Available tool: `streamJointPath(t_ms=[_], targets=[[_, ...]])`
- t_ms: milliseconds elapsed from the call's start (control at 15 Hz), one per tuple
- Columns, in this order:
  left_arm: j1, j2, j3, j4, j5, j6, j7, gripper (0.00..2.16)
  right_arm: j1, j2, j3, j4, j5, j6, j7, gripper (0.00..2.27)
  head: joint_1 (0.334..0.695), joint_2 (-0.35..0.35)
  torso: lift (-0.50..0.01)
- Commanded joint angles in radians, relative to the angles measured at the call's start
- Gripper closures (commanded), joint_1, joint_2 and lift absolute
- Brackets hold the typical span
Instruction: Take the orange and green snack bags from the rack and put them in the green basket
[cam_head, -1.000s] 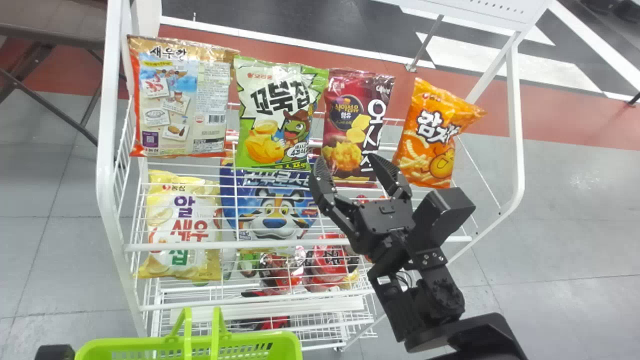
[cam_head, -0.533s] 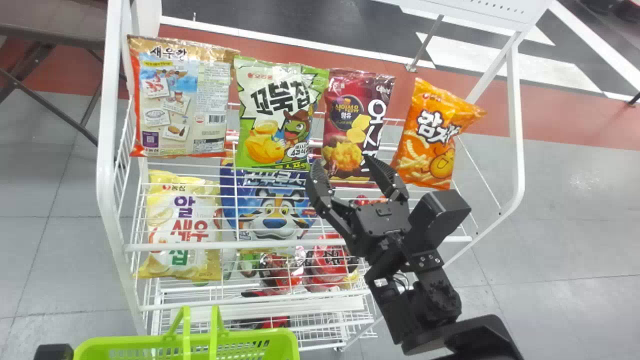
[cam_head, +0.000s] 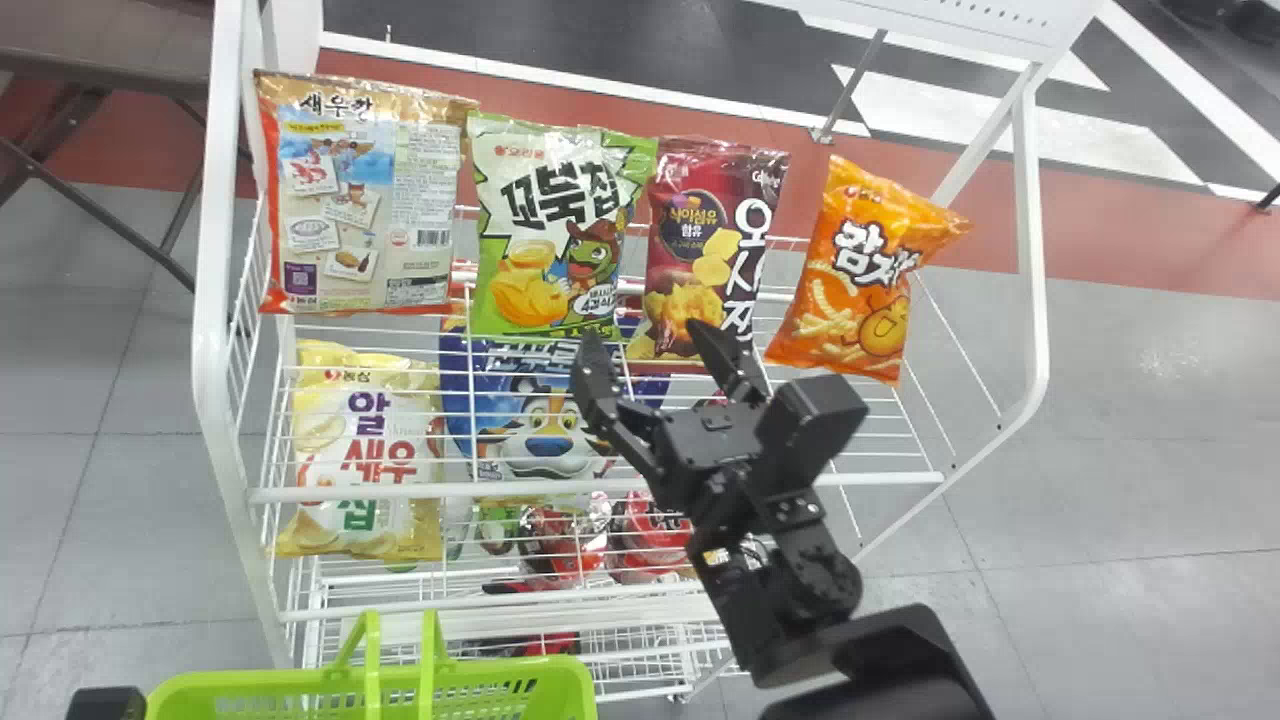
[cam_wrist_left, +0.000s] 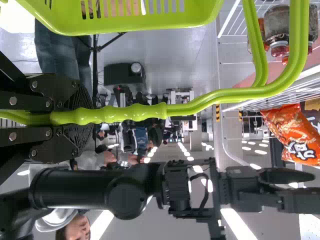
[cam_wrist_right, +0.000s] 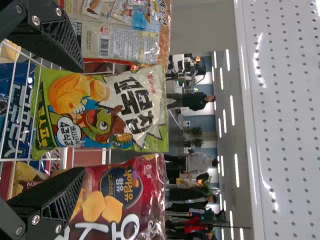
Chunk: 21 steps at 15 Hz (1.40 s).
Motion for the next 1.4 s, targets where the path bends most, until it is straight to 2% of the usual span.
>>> streamJointPath(t_ms=[0,467,933,1333], targets=[[0.002,0.0,-0.002,-0.005,-0.001,0.0,0.0,2.15,-0.079,0.001,0.033,0.087,0.007,-0.021,-0.015,0.11,0.695,-0.336,0.0],[0.018,0.002,0.015,-0.018,-0.003,0.0,-0.008,2.15,-0.299,0.024,0.093,0.293,0.044,0.004,-0.047,0.11,0.695,-0.256,0.0],[0.025,0.002,0.037,-0.014,0.0,-0.025,-0.026,2.15,-0.38,0.056,0.125,0.399,0.108,0.0,-0.103,0.11,0.695,-0.2,0.0],[0.026,0.002,0.041,-0.011,0.002,-0.034,-0.031,2.15,-0.458,0.061,0.129,0.499,0.111,0.007,-0.116,0.13,0.695,-0.184,0.0]])
